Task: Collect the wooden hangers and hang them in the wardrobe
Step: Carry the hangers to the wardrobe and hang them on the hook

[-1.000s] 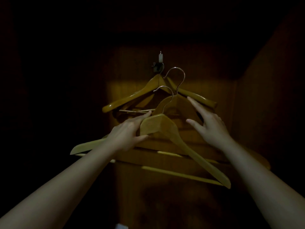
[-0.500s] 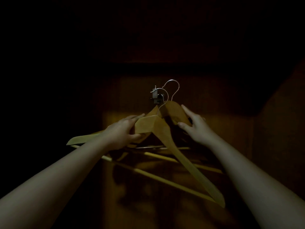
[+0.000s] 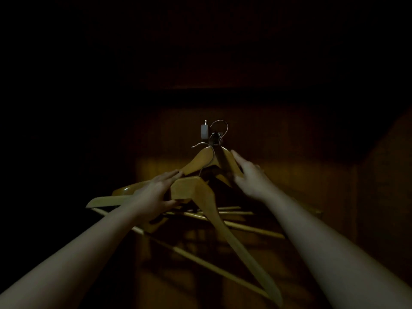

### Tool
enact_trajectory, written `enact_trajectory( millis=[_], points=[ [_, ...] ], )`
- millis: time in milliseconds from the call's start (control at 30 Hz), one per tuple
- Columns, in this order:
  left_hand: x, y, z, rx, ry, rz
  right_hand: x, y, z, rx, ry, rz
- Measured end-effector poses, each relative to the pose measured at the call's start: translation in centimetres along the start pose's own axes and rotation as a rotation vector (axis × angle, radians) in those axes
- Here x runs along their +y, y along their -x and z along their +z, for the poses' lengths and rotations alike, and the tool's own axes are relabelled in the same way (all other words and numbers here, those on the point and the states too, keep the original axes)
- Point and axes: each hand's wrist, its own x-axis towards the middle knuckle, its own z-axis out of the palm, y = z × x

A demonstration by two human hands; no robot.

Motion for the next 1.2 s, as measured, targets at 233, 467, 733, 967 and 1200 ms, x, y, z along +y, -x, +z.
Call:
enact_trajectory(
  millis=[233,467,733,967,1200],
  points=[
    [0.0,0.2,-0.3,0.006,-0.05,-0.047,-0.2,1.3,0.9,-0.039,0.034,-0.008],
    [0.3,0.3,-0.9,-0.016,-0.033,-0.034,-0.2,1.9,0.6,-0.095,-0.069,-0.075],
    [1.0,0.3,-0.4,-0.073,-0.068,-0.066,0.4,1.1,-1.8,-0.212,-0.01,-0.05],
    [0.4,0.3,2.3,-0.077,-0.028,-0.125,0.5,2.0,0.6,-0.106,0.22,0.01],
    [0.4,0.9,3.4,-0.018,0.035,-0.135,-0.5,3.5,1.5,0.027,0.495,-0.002]
  ],
)
